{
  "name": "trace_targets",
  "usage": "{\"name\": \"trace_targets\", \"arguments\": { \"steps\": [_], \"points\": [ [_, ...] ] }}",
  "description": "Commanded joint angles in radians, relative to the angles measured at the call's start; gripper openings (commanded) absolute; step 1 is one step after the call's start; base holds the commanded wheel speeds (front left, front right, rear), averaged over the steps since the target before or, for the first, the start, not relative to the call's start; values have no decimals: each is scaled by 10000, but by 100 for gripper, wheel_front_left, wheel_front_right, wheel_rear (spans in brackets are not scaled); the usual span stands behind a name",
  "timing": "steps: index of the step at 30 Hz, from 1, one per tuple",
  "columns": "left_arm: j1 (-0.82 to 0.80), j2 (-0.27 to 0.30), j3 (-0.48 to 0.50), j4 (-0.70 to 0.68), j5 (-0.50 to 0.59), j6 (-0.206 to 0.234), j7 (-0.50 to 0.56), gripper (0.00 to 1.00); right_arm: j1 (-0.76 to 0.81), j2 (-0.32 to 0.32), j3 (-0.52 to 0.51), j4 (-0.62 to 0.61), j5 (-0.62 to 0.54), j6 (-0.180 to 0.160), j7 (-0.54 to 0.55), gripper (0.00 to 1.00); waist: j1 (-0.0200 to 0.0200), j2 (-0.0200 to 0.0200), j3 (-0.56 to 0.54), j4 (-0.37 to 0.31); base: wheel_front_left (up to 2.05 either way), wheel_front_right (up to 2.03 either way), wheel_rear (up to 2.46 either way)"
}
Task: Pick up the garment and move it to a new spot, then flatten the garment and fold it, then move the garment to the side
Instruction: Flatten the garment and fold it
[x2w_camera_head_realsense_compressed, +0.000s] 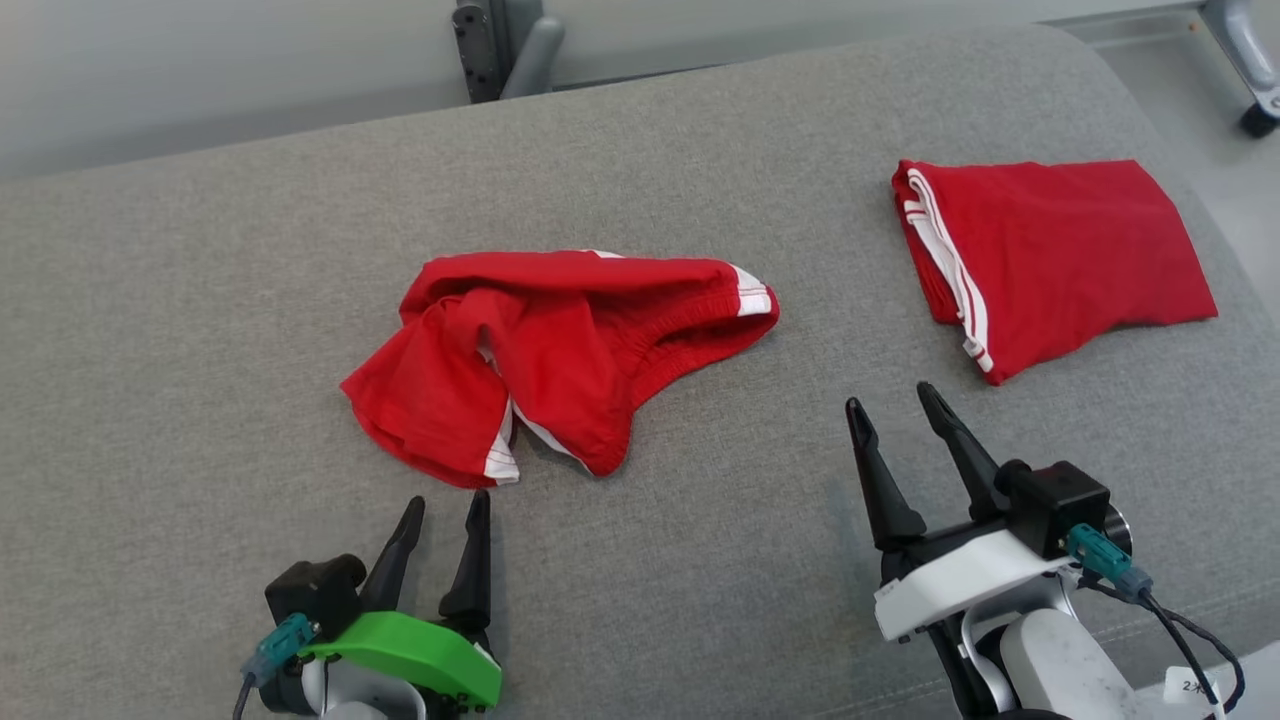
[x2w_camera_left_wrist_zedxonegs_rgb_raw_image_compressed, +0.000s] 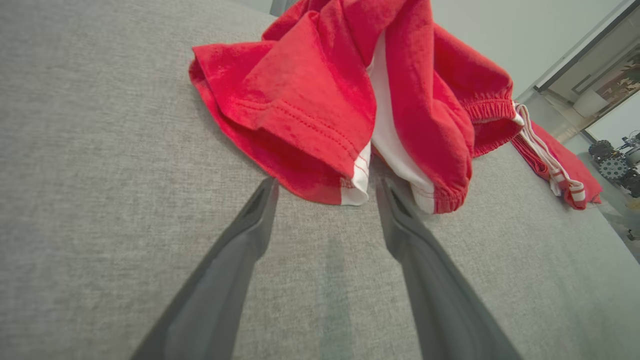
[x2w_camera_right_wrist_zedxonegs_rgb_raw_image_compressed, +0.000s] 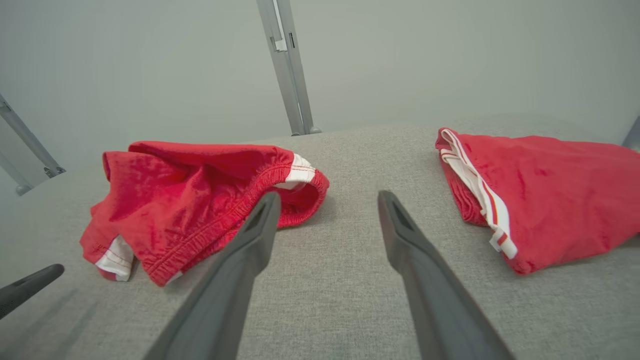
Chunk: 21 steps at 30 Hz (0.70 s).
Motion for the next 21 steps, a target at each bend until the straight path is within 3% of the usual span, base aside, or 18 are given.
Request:
{"name": "trace_targets", "arguments": {
  "steps": [1,8,17,18,19,20,21],
  "points": [
    [-209,39,-3,94,-135,-37,6,100,-81,-25,0,-32,-91,-13,-14,100,0,-1,647,-535,0,0,0],
    [-525,42,-122,271,-506,-44,7,100,-315,-26,-22,-69,-53,-13,-15,100,0,-1,952,-909,0,0,0],
    [-533,39,327,-743,-32,-46,7,100,-317,-26,-36,-86,-5,-13,-15,100,0,-1,1023,-922,0,0,0],
    [-494,40,371,-942,58,-47,7,77,-324,-25,-6,-76,26,-13,-15,100,0,-1,1031,-900,0,0,0],
    [-449,40,418,-1143,128,-45,7,36,-330,-26,14,-58,42,-13,-15,100,0,-1,1035,-871,0,0,0],
    [-410,40,455,-1363,262,-47,5,7,-340,-29,24,-46,50,-13,-15,100,0,-1,1033,-836,0,0,0],
    [-351,40,477,-1546,333,-46,7,0,-342,-28,30,-33,81,-13,-15,100,0,-1,1020,-794,0,0,0]
  ]
}}
